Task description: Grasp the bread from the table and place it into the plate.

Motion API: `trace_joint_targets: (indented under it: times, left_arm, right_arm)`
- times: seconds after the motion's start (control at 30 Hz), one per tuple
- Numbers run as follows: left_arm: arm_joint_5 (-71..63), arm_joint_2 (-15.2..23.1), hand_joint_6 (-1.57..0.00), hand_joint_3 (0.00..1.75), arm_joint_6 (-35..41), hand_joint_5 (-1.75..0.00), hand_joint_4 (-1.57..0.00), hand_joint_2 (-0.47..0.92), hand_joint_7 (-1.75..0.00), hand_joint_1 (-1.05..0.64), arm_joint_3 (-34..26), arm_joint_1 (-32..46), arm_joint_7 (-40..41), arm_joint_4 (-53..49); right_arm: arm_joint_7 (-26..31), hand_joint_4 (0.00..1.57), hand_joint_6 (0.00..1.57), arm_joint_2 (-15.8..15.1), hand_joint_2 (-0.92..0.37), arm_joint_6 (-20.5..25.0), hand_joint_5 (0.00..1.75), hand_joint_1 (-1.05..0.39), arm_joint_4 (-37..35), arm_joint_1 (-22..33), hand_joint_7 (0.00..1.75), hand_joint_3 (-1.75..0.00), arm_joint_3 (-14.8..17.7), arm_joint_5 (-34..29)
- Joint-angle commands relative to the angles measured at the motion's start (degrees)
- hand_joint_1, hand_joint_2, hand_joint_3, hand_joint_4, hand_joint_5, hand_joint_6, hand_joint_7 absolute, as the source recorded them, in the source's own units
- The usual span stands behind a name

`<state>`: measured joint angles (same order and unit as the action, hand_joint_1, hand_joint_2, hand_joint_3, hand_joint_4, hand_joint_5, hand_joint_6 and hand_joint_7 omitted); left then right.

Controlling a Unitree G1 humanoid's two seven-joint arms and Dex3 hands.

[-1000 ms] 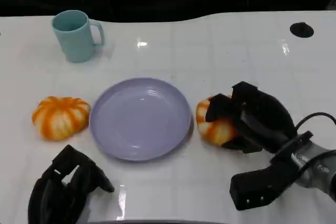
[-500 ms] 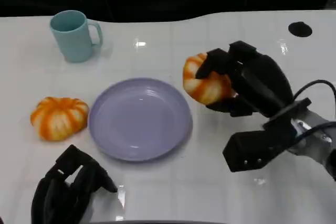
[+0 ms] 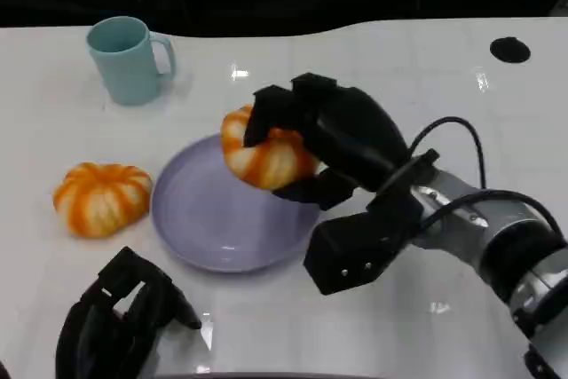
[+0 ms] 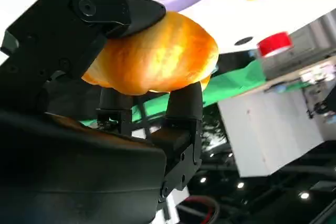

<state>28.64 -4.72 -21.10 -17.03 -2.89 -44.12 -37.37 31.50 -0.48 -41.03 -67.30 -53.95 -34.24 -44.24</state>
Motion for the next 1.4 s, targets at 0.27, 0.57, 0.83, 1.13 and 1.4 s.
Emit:
trace_joint_targets:
  times: [0.27,0.57,0.83,1.13,1.4]
  left_arm:
    - [-0.12,1.45,-0.50,0.27,-0.11,-1.75,-0.61,0.92,-1.52,-0.58,-0.23,1.66,0.34,1.77]
    - [-0.48,1.35,-0.50,0.27,-0.02,-1.75,-0.62,0.92,-1.52,-0.60,-0.05,1.73,1.08,2.14]
    - [-0.18,1.22,-0.51,0.25,-0.03,-1.75,-0.63,0.92,-1.52,-0.60,-0.21,1.45,1.00,1.70]
    - [-0.39,1.15,-0.51,0.26,-0.55,-1.75,-0.63,0.92,-1.53,-0.59,-0.07,1.09,1.03,1.37]
    - [-0.55,0.79,-0.51,0.24,-0.47,-1.75,-0.64,0.92,-1.52,-0.60,-0.05,0.84,1.44,1.33]
  right_arm:
    - [-3.22,0.94,0.72,5.99,-0.45,5.29,1.75,-0.19,-2.72,-2.60,1.75,-1.16,-2.30,-1.30]
    - [-5.45,0.69,0.78,6.88,-0.86,9.75,0.98,-0.32,-3.76,-3.06,0.38,-0.33,-4.13,-2.78]
    - [-12.18,0.29,0.40,7.11,-0.92,14.80,0.23,-0.61,-2.94,-3.88,0.00,-0.33,-5.45,-2.75]
    - [-17.19,0.08,0.18,6.34,-0.92,16.70,0.10,-0.81,-1.07,-3.76,0.00,-0.41,-6.13,-2.48]
    - [-23.90,0.04,0.12,1.73,-0.92,11.60,0.08,-0.89,5.57,-0.66,0.00,-0.43,-3.11,2.24]
